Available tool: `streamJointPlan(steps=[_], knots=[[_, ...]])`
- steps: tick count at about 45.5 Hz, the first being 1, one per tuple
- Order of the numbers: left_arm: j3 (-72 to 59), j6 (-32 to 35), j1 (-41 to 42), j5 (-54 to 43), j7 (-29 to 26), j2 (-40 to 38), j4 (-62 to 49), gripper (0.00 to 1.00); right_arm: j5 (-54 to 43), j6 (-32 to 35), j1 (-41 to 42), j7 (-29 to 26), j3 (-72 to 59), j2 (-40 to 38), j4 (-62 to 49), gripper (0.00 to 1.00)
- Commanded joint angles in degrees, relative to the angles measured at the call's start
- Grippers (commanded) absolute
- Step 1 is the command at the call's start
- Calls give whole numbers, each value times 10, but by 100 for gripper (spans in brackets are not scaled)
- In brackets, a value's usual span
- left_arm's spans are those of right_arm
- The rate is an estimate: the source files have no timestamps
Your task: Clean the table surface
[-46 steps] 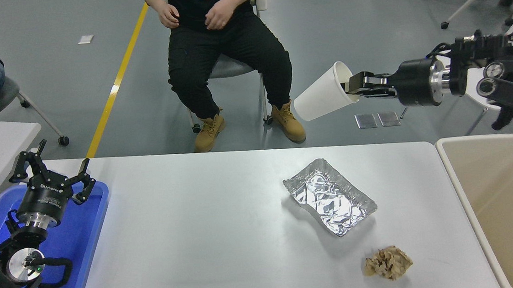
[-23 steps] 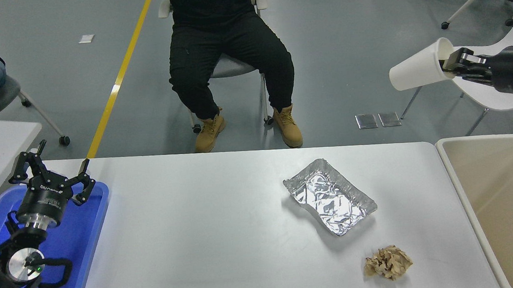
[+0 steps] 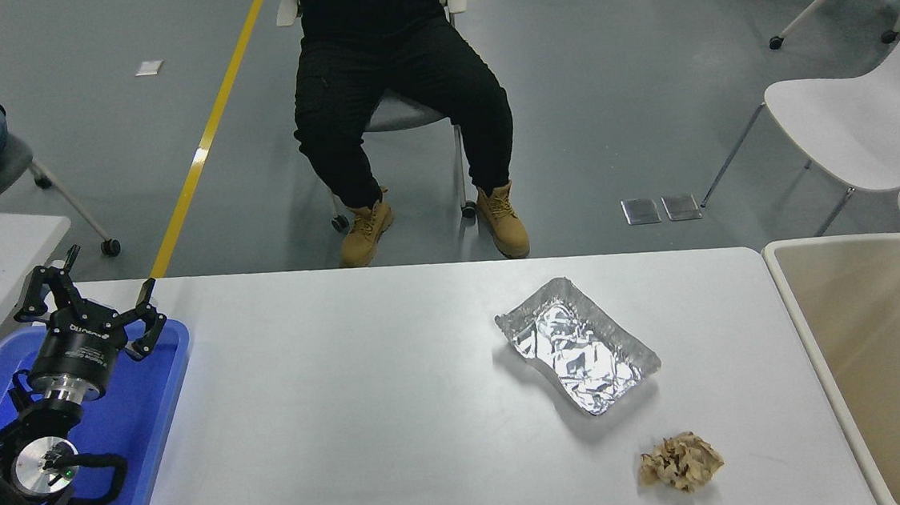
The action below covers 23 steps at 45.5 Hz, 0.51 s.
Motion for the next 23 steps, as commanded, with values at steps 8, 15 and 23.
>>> streamJointPlan(steps=[8,15,23], knots=[[0,0,0,0,0,0,0,100,27,-88,-118,1,-51,54,-58,0],[0,0,0,0,0,0,0,100,27,-130,-159,-5,-64,123,-94,0],[0,0,0,0,0,-1,0,100,27,-136,-181,-19,-62,171,-117,0]])
